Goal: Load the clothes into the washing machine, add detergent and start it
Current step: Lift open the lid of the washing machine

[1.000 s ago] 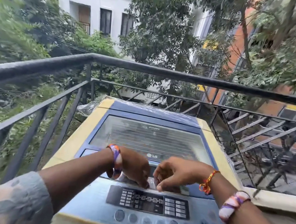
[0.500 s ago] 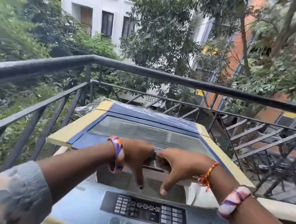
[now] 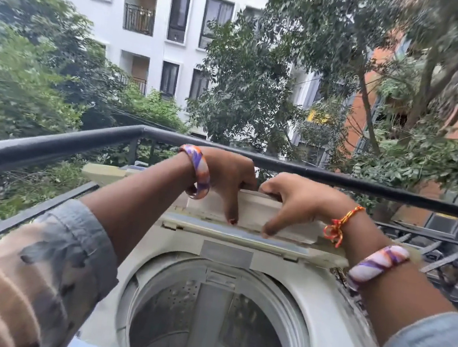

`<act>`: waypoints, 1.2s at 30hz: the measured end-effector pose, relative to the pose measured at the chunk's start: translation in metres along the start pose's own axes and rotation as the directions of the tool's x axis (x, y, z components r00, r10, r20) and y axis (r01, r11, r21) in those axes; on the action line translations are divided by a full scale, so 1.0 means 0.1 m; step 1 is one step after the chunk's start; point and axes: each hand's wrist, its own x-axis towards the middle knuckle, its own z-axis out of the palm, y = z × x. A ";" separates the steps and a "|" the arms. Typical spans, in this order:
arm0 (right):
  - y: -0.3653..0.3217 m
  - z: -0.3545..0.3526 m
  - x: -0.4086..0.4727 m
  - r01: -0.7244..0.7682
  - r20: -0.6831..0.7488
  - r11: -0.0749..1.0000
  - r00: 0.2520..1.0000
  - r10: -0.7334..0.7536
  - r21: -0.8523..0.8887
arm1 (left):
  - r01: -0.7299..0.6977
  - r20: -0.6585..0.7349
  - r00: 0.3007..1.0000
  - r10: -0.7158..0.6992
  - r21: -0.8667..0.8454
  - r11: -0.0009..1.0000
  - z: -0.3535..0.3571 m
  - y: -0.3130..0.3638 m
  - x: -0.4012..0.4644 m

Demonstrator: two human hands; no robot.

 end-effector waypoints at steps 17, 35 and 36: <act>0.53 -0.28 0.65 -0.239 -0.576 0.970 0.801 0.167 -0.051 | 0.132 -0.537 0.837 -0.105 0.012 0.991 -0.47 -0.43 0.56; 1.06 0.14 1.35 -0.256 -0.493 0.958 0.855 0.162 -0.129 | 0.266 -0.591 0.789 -0.168 0.082 0.961 0.02 -1.09 1.59; 1.08 0.15 1.38 -0.258 -0.478 0.957 0.862 0.168 -0.130 | 0.262 -0.602 0.781 -0.163 0.079 0.962 0.03 -1.10 1.61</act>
